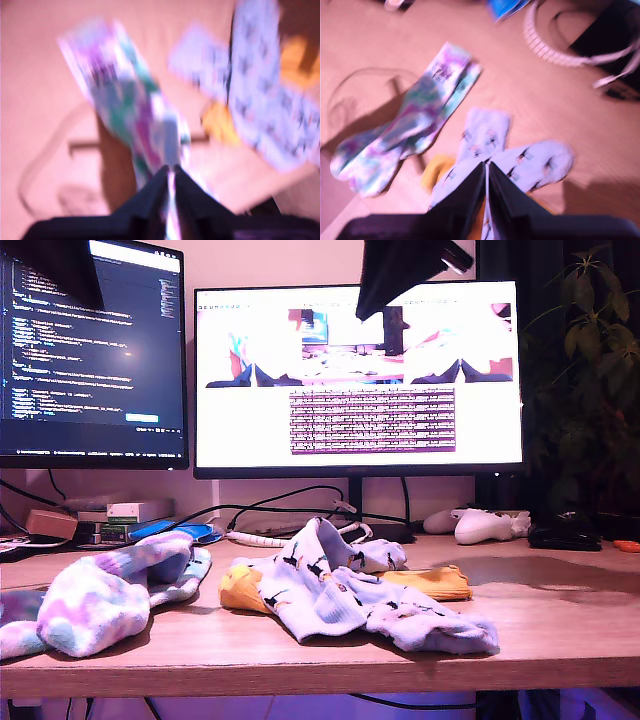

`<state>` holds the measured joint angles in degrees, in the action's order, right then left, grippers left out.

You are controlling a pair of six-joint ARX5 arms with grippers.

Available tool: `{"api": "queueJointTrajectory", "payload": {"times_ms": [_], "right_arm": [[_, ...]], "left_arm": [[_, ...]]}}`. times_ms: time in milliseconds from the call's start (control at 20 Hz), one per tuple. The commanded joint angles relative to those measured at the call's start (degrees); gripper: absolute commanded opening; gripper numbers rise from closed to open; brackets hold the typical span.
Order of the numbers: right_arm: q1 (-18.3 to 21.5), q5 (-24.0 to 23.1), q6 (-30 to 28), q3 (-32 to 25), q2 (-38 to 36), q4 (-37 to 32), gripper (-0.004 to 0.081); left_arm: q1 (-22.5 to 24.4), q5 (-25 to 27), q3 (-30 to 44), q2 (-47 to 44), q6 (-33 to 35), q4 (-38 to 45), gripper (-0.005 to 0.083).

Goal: Pair up the socks based on colour and pattern, by placing them on top of one another

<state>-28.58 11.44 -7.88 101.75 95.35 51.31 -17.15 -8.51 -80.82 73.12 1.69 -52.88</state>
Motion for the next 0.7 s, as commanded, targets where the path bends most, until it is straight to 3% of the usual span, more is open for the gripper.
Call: {"api": "queueJointTrajectory", "payload": {"times_ms": [0, 150, 300, 450, 650], "right_arm": [[-0.1, -1.6, 0.1, -6.3, -6.9, -6.1, -0.0011], [0.7, -1.9, 0.2, -18.8, -15.7, -17.1, -0.0011], [1.0, -0.9, 2.8, -27.5, -20.7, -19.5, -0.0011], [0.7, 0.6, 8.9, -29.9, -19.3, -12.6, -0.0011], [-2.8, 3.6, 18.6, -30.2, -13.2, -11.3, -0.0008]], "left_arm": [[0.2, 0.0, 3.4, -0.2, 0.8, 2.5, -0.0019], [0.2, -0.9, 10.0, -5.0, 1.6, 9.1, -0.0019], [0.2, -3.3, 17.9, -10.1, 1.6, 14.3, -0.0019], [0.1, -6.0, 23.0, -12.4, 1.6, 14.3, -0.0019], [-1.7, -7.7, 23.9, -12.4, 1.5, 12.6, -0.0019]]}}
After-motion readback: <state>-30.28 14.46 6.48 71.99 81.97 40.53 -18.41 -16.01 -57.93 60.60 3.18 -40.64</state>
